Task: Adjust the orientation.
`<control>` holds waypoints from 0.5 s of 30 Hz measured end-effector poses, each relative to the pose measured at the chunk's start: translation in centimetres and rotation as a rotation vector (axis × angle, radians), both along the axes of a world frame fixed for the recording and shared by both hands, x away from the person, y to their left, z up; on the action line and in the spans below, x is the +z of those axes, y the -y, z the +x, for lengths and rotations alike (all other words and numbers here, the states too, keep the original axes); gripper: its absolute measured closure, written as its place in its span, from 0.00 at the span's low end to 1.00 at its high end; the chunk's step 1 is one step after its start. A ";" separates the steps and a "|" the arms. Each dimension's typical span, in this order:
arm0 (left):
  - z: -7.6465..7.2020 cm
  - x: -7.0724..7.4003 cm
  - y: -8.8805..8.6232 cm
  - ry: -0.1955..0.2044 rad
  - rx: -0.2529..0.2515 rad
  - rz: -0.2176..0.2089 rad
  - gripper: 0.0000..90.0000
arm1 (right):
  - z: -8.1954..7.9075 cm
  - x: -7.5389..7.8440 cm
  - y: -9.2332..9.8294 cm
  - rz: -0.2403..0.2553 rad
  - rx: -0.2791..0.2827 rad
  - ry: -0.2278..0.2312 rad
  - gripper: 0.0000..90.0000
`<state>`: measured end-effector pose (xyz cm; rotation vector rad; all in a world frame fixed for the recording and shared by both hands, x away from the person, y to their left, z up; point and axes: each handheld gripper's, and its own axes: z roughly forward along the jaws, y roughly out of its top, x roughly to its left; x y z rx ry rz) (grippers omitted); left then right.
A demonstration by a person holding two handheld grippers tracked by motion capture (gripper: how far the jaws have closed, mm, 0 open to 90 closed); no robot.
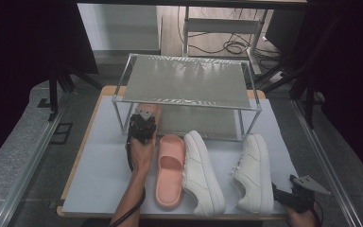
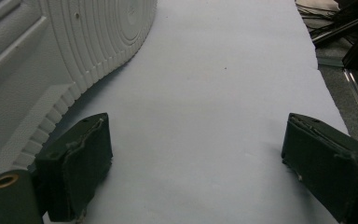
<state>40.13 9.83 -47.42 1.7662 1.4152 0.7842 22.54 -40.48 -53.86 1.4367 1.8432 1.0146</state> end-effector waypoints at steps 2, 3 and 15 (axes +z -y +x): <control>0.3 -0.1 0.0 -0.007 -0.004 -0.010 0.92 | 0.0 0.0 0.0 0.000 0.001 -0.001 0.09; 0.3 -0.2 0.0 -0.012 -0.007 -0.022 0.92 | 0.0 0.0 0.0 0.000 0.001 -0.001 0.09; -0.5 1.1 -0.3 -0.036 -0.079 -0.071 0.74 | 0.0 0.0 0.0 0.000 0.001 -0.001 0.09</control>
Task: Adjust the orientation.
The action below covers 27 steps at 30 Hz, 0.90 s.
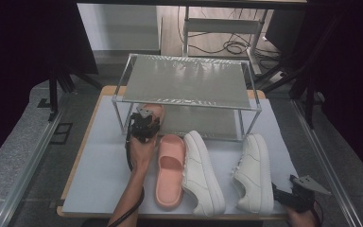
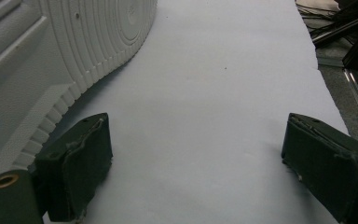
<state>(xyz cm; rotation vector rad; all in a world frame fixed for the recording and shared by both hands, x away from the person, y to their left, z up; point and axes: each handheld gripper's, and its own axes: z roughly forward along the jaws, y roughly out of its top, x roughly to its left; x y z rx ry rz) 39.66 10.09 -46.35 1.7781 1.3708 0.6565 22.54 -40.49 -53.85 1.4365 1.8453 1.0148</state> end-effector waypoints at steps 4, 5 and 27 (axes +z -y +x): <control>-0.5 0.3 -0.3 -0.009 -0.029 -0.010 0.69 | 0.0 0.0 0.0 0.000 0.000 0.000 0.09; -0.8 0.4 -0.4 -0.016 -0.045 -0.012 0.69 | 0.0 0.0 0.0 0.000 0.000 0.000 0.09; -7.7 0.9 -5.7 -0.056 -0.185 -0.044 0.65 | 0.0 0.0 0.0 -0.001 -0.001 0.001 0.09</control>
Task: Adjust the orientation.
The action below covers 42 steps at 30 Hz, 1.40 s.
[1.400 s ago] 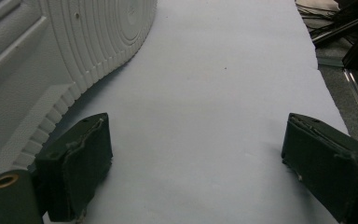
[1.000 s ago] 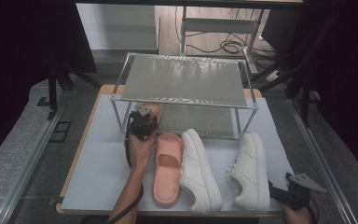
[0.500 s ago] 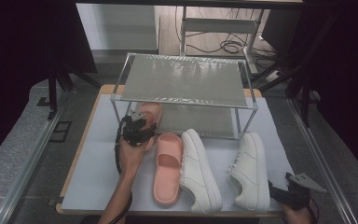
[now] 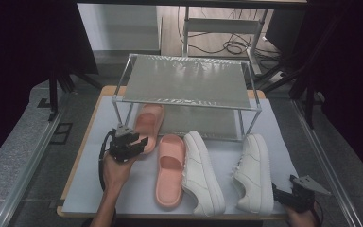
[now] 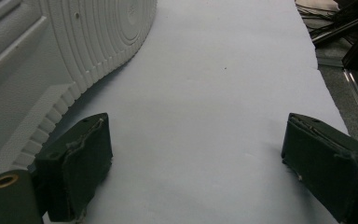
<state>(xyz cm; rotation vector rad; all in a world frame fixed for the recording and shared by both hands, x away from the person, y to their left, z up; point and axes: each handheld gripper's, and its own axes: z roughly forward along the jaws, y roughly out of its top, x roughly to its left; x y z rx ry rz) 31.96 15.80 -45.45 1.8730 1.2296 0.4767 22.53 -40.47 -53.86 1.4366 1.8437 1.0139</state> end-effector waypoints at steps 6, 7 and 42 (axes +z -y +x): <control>-1.7 -0.6 -0.6 -0.010 -0.001 0.014 0.78 | 0.0 0.0 0.0 0.001 0.000 0.000 0.09; -1.9 -0.7 -0.8 -0.012 0.001 0.015 0.80 | 0.0 0.0 0.0 0.001 -0.001 0.003 0.09; -0.8 -5.2 -0.9 -0.036 0.049 0.074 1.00 | 0.0 0.0 0.0 0.002 -0.002 0.003 0.09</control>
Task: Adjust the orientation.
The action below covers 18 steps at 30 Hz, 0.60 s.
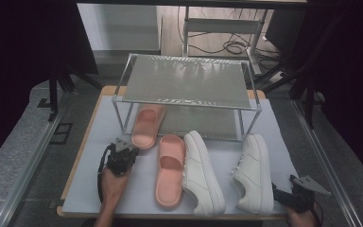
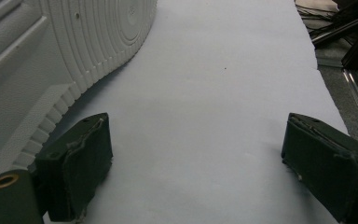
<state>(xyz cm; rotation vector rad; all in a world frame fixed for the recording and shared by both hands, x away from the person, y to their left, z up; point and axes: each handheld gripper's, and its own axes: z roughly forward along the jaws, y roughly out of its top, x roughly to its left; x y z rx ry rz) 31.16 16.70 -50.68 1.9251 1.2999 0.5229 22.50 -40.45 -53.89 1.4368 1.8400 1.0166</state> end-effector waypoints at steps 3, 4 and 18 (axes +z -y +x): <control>0.4 0.0 0.1 0.001 0.002 0.002 1.00 | 0.0 0.0 0.0 0.000 -0.001 0.000 0.09; 0.7 0.0 0.2 0.000 0.004 0.002 1.00 | 0.0 0.0 0.0 0.000 -0.001 0.000 0.09; 4.1 0.2 1.3 0.010 0.029 0.024 1.00 | 0.0 0.0 0.0 0.001 0.000 -0.001 0.09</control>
